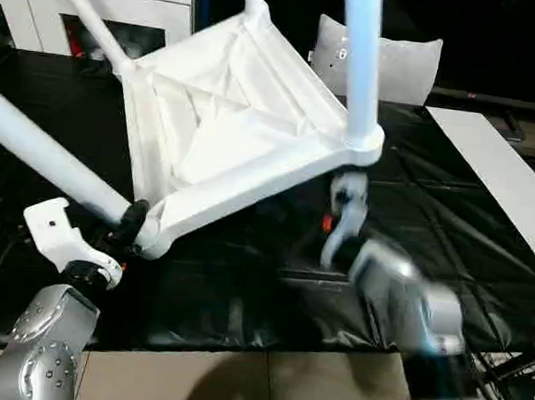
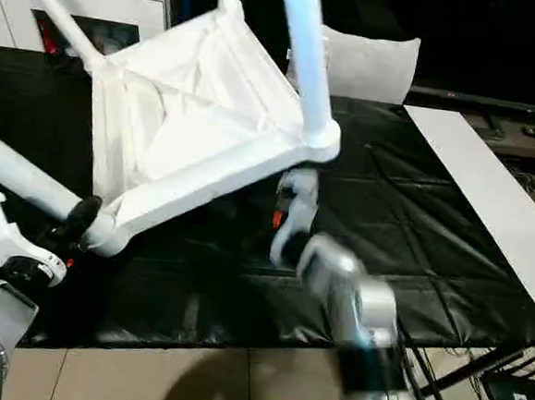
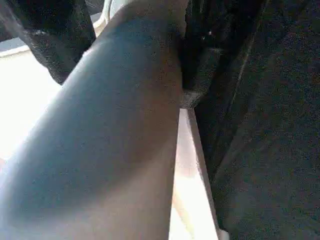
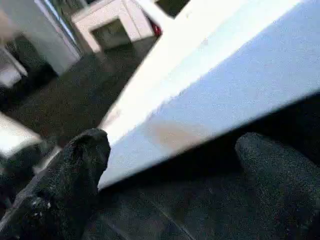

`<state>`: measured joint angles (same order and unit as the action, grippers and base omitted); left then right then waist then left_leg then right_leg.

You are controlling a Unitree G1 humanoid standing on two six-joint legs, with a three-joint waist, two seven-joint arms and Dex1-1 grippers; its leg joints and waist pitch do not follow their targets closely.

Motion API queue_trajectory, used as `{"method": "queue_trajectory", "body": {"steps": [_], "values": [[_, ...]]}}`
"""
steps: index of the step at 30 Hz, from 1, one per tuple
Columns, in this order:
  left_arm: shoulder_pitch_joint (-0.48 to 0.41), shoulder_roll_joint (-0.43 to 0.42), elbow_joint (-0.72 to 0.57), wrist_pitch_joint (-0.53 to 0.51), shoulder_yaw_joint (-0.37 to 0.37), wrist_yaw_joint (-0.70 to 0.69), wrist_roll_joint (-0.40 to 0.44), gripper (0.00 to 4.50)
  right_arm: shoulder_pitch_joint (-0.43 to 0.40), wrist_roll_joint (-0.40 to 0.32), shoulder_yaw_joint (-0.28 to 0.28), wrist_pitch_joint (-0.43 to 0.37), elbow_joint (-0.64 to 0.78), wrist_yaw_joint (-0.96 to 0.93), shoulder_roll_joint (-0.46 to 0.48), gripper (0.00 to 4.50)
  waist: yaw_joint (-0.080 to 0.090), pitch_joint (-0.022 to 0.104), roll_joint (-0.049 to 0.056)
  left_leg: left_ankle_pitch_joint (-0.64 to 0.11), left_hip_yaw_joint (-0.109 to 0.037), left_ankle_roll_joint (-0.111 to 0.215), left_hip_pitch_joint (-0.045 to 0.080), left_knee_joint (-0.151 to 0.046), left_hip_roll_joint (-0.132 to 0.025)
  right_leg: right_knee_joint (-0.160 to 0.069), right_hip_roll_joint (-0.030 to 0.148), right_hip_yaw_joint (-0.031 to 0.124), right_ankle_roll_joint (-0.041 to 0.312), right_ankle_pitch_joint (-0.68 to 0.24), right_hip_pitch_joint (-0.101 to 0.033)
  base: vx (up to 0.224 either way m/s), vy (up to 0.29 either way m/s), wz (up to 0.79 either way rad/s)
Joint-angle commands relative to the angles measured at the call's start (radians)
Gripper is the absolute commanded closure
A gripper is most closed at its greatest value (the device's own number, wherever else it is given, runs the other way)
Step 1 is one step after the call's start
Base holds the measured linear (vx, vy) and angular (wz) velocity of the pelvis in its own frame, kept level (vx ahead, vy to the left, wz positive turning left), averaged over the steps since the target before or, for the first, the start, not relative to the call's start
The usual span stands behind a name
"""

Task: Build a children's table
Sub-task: Flip table

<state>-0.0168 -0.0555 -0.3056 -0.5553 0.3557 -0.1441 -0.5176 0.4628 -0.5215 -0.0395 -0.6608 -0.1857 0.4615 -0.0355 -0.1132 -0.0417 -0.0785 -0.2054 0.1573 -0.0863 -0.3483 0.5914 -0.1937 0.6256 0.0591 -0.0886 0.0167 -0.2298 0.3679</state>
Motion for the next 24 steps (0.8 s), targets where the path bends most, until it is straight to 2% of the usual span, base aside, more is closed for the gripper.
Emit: {"method": "queue_trajectory", "body": {"steps": [1, 4, 7, 8, 11, 14, 16, 17, 19, 20, 23, 24], "values": [[-0.010, 0.035, 0.047, -0.079, -0.037, -0.010, -0.088, 2.45, 0.037, -0.048, -0.039, -0.022, -0.050, -0.016, 0.021, 0.00, 0.005, 0.040, 0.003, -0.121, -0.009, -0.036, 0.003, -0.080, -0.045, -0.078, 0.086, 0.068, 0.084, -0.115, -0.032, 0.000, 0.000, 0.00], [-0.006, 0.036, 0.046, -0.086, -0.037, -0.011, -0.089, 2.45, 0.061, -0.060, -0.054, -0.012, -0.087, -0.015, 0.042, 0.00, 0.004, 0.041, 0.006, -0.124, -0.008, -0.037, 0.002, -0.080, -0.044, -0.080, 0.089, 0.067, 0.085, -0.137, -0.032, 0.000, 0.000, 0.00], [-0.001, 0.032, 0.045, -0.094, -0.045, -0.020, -0.084, 2.45, 0.112, -0.053, -0.079, 0.039, -0.182, -0.027, 0.083, 0.00, 0.007, 0.040, 0.008, -0.136, -0.008, -0.047, 0.002, -0.083, -0.046, -0.080, 0.090, 0.067, 0.089, -0.153, -0.030, 0.000, 0.000, 0.00], [0.001, 0.028, 0.046, -0.096, -0.051, -0.026, -0.083, 2.45, 0.131, -0.053, -0.087, 0.052, -0.216, -0.034, 0.095, 0.00, 0.005, 0.040, 0.013, -0.141, -0.008, -0.049, 0.005, -0.083, -0.046, -0.081, 0.090, 0.067, 0.088, -0.156, -0.029, 0.000, 0.000, 0.00], [0.007, 0.022, 0.046, -0.105, -0.061, -0.040, -0.085, 2.45, 0.184, -0.046, -0.111, 0.095, -0.308, -0.065, 0.121, 0.00, 0.005, 0.042, 0.014, -0.126, -0.008, -0.056, 0.006, -0.083, -0.047, -0.076, 0.088, 0.067, 0.092, -0.110, -0.029, 0.000, 0.000, 0.00], [0.009, 0.015, 0.046, -0.110, -0.070, -0.047, -0.082, 2.45, 0.226, -0.052, -0.142, 0.140, -0.381, -0.083, 0.146, 0.00, 0.006, 0.043, 0.015, -0.131, -0.007, -0.058, 0.003, -0.083, -0.045, -0.074, 0.090, 0.067, 0.098, -0.114, -0.031, 0.000, 0.000, 0.00], [0.009, 0.007, 0.044, -0.115, -0.086, -0.061, -0.076, 2.45, 0.285, -0.110, -0.214, 0.203, -0.457, -0.081, 0.190, 0.00, 0.006, 0.045, 0.017, -0.130, -0.007, -0.055, 0.006, -0.083, -0.047, -0.071, 0.090, 0.067, 0.104, -0.095, -0.029, 0.000, 0.000, 0.00], [0.009, 0.007, 0.043, -0.116, -0.086, -0.061, -0.076, 2.45, 0.287, -0.112, -0.216, 0.205, -0.459, -0.080, 0.191, 0.00, 0.004, 0.046, 0.017, -0.129, -0.005, -0.054, 0.011, -0.080, -0.047, -0.070, 0.089, 0.066, 0.105, -0.083, -0.027, 0.000, 0.000, 0.00], [0.006, -0.003, 0.037, -0.125, -0.105, -0.080, -0.072, 2.45, 0.337, -0.171, -0.274, 0.261, -0.516, -0.053, 0.227, 0.00, 0.004, 0.047, 0.017, -0.102, -0.004, -0.049, 0.007, -0.079, -0.047, -0.062, 0.086, 0.065, 0.115, -0.023, -0.030, 0.000, 0.000, 0.00], [0.006, -0.008, 0.035, -0.128, -0.115, -0.087, -0.069, 2.45, 0.353, -0.182, -0.287, 0.281, -0.534, -0.052, 0.236, 0.00, 0.002, 0.049, 0.024, -0.098, -0.005, -0.049, 0.006, -0.079, -0.046, -0.060, 0.087, 0.065, 0.117, -0.011, -0.031, 0.000, 0.000, 0.00], [0.007, -0.026, 0.027, -0.134, -0.154, -0.116, -0.057, 2.45, 0.411, -0.210, -0.322, 0.335, -0.612, -0.017, 0.263, 0.00, 0.002, 0.051, 0.019, -0.066, -0.002, -0.036, 0.002, -0.075, -0.044, -0.056, 0.087, 0.065, 0.133, 0.031, -0.035, 0.000, 0.000, 0.00], [0.007, -0.034, 0.022, -0.135, -0.170, -0.126, -0.052, 2.45, 0.433, -0.241, -0.348, 0.329, -0.639, 0.009, 0.275, 0.00, 0.004, 0.052, 0.018, -0.060, -0.002, -0.031, -0.001, -0.074, -0.044, -0.054, 0.087, 0.064, 0.141, 0.044, -0.038, 0.000, 0.000, 0.00]]}}
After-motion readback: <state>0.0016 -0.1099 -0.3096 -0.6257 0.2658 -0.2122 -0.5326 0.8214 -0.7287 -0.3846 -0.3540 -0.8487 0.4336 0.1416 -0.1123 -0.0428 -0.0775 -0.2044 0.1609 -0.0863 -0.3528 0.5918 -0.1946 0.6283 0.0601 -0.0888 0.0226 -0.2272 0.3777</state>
